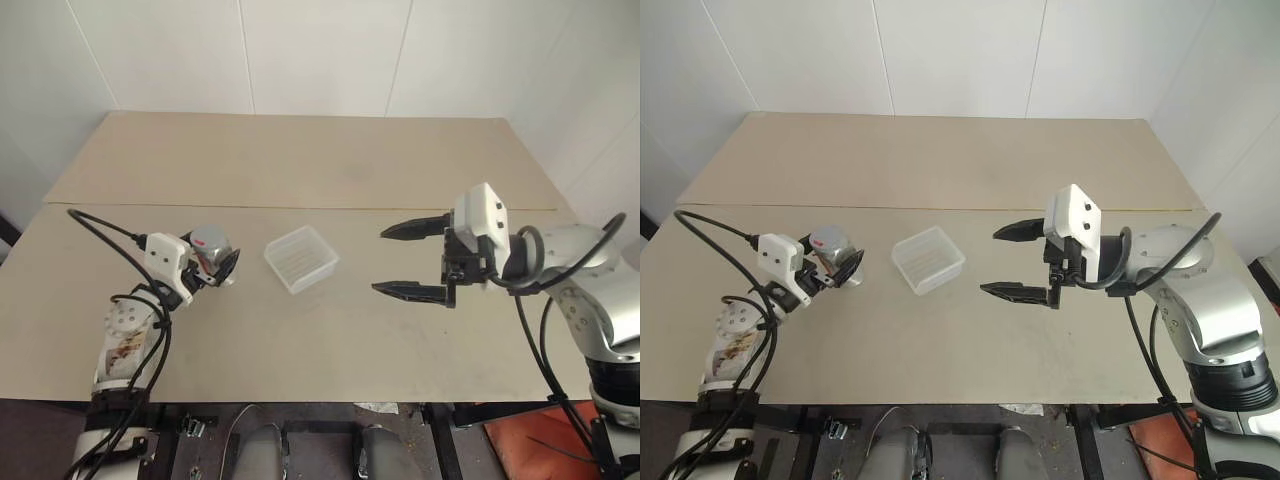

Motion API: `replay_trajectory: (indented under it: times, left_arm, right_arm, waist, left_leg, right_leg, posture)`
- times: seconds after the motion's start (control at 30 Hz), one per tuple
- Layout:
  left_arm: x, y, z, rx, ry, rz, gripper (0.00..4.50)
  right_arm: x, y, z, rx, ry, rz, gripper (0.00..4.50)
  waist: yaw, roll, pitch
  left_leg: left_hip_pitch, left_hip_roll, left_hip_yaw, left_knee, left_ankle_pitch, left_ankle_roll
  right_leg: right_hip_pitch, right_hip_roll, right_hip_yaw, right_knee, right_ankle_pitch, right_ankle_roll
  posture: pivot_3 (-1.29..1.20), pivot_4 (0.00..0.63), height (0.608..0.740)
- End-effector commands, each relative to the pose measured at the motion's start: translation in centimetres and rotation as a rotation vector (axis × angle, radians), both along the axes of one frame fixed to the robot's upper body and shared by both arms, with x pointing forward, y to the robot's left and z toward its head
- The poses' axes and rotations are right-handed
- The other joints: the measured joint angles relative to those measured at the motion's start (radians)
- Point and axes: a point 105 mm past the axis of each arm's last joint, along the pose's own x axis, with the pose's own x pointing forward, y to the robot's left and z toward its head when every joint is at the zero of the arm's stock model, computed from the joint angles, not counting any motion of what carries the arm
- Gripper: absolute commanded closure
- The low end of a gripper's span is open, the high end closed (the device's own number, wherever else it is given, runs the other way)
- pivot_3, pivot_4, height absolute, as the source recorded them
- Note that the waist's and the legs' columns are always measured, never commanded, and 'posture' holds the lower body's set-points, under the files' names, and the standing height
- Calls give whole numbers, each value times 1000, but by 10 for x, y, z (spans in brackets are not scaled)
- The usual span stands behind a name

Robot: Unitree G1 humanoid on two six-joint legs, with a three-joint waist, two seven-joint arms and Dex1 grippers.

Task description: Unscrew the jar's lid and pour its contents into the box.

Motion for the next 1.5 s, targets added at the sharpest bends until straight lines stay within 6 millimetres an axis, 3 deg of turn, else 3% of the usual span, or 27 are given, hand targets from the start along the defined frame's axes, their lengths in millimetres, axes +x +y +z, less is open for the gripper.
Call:
replay_trajectory:
  times: [0.03,0.17,0.2,0.3,0.4,0.53,0.63,0.73,0.93,1.17,1.47,1.5]
  left_arm:
    - [4,-4,7,5,-38,-14,1228]
    - [4,-7,7,1,-32,-30,2471]
    - [3,-7,7,0,-31,-32,2557]
    - [0,-10,8,4,-21,-51,2557]
    - [-4,-23,29,11,-24,-167,2557]
    - [-13,-45,75,13,-9,-427,2557]
    - [-26,-60,94,56,25,-657,2557]
    - [-35,-69,99,94,55,-809,2557]
    - [-31,-91,107,100,54,-936,2557]
    - [-29,-107,106,112,31,-1020,2557]
    - [-33,-112,106,122,12,-1061,2557]
    - [-33,-111,107,125,10,-1063,2556]
  right_arm:
    - [-5,-1,14,17,-78,1,0]
    - [-6,0,15,22,-89,-8,0]
    - [-6,0,16,24,-92,-10,0]
    - [-6,1,17,35,-99,-16,0]
    - [-5,7,23,73,-110,-1,0]
    - [-2,34,45,207,-79,85,0]
    - [-2,62,52,260,-51,152,0]
    - [4,80,57,288,-39,164,0]
    - [9,107,68,335,-20,173,0]
    - [21,122,65,329,44,124,0]
    - [32,132,61,312,72,90,0]
    - [33,132,61,311,78,91,176]
  waist:
    - [-1,0,0]
    - [-2,0,0]
    - [-2,0,0]
    - [-2,0,0]
    - [-2,0,0]
    - [-5,0,0]
    - [-7,0,0]
    - [-10,0,0]
    - [-7,0,0]
    - [-11,0,0]
    - [-24,0,0]
    - [-24,0,0]
  left_leg:
    - [0,0,0,0,0,0]
    - [0,0,0,0,0,0]
    - [0,0,0,0,0,0]
    - [0,0,0,0,0,0]
    - [0,0,-1,0,0,0]
    - [0,0,-1,0,0,-1]
    - [0,1,0,0,1,-1]
    - [-1,0,1,-1,0,-1]
    - [-6,0,1,1,0,-1]
    - [-7,0,1,1,0,-1]
    - [-12,0,1,1,1,-1]
    - [-13,0,1,1,1,-1]
  right_leg:
    - [0,0,0,0,0,0]
    - [0,0,0,0,0,0]
    - [0,0,0,0,0,0]
    - [0,0,0,0,0,0]
    - [0,0,0,0,0,0]
    - [-1,1,0,1,0,0]
    - [-1,1,-1,1,0,0]
    - [-1,1,-1,1,0,0]
    - [-5,1,-3,2,0,0]
    - [-6,1,-3,2,0,0]
    - [-11,1,-2,4,0,0]
    - [-11,1,-2,4,0,0]
  posture:
    - [0,150,740]
    - [0,150,740]
    - [0,150,740]
    - [0,150,740]
    - [0,150,740]
    - [0,150,740]
    - [0,150,740]
    - [0,150,740]
    - [0,150,740]
    - [0,150,740]
    - [0,150,740]
    - [0,150,740]
